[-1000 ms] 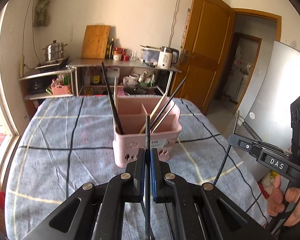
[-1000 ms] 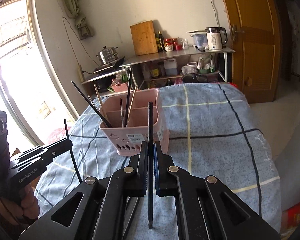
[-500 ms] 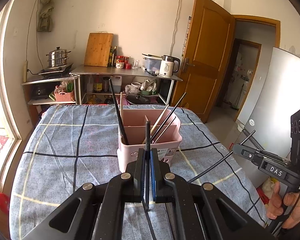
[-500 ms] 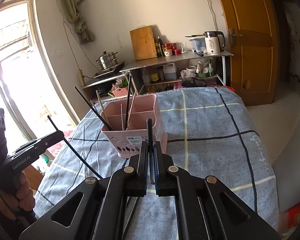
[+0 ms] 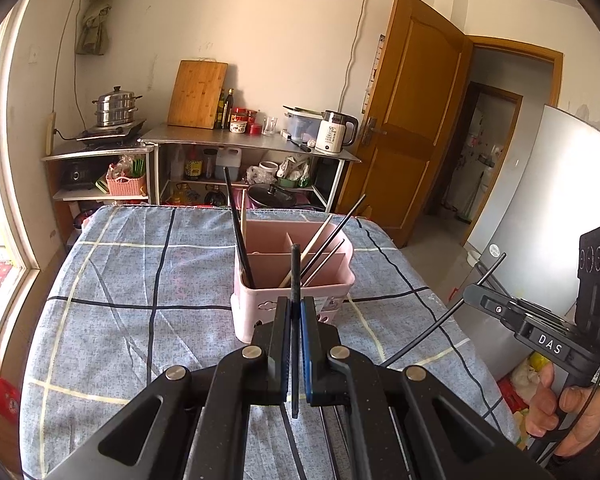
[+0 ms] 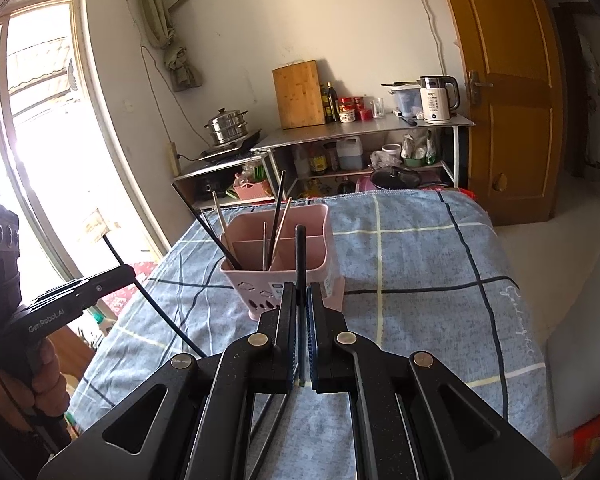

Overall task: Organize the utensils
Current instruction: 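Lift the black chopstick into the pink basket with the left tool while the right tool carries its own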

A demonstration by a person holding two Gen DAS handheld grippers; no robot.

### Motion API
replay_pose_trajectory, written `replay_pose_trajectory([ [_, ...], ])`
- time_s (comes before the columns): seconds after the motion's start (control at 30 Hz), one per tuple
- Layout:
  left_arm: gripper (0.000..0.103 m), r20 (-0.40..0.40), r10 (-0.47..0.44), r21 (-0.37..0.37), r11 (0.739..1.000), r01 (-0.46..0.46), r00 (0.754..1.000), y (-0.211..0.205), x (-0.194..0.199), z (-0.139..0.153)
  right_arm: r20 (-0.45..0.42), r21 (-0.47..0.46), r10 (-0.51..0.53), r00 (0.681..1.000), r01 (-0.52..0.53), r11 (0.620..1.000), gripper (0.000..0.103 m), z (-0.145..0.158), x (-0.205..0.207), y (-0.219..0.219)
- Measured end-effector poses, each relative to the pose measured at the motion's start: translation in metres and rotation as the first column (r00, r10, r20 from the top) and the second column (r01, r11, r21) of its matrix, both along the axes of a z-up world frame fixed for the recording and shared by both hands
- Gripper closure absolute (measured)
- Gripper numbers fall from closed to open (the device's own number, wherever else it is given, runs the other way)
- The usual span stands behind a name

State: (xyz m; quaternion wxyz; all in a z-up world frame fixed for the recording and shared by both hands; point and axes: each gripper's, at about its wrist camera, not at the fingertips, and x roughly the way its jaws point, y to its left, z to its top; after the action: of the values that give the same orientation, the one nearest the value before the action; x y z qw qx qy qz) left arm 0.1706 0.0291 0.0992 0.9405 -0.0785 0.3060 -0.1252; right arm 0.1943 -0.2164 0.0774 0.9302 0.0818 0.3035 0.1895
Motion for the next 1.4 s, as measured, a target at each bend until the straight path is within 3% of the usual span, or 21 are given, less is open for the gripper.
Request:
replay_pose_trajectory([
  [0.37, 0.099, 0.018, 0.009, -0.007, 1.000, -0.009, 1.000, 0.009, 0.010, 0.021, 0.019, 0.035, 0.024, 1.000, -0.025, 0.999, 0.098, 0.015, 0.010, 0.010],
  [0.97, 0.099, 0.120, 0.057, -0.003, 0.998, -0.057, 0.991, 0.021, 0.067, 0.089, 0.093, 0.079, 0.054, 0.994, -0.062, 0.995, 0.098, 0.066, 0.053, 0.037],
  [1.2, 0.099, 0.117, 0.071, -0.023, 0.997, -0.069, 0.991, 0.024, 0.091, 0.089, 0.104, 0.100, 0.042, 0.994, -0.052, 0.994, 0.098, 0.076, 0.072, 0.041],
  [1.4, 0.099, 0.086, 0.077, -0.036, 0.997, -0.075, 0.993, 0.025, 0.110, 0.073, 0.081, 0.101, 0.036, 0.996, -0.044, 0.994, 0.098, 0.066, 0.089, 0.045],
])
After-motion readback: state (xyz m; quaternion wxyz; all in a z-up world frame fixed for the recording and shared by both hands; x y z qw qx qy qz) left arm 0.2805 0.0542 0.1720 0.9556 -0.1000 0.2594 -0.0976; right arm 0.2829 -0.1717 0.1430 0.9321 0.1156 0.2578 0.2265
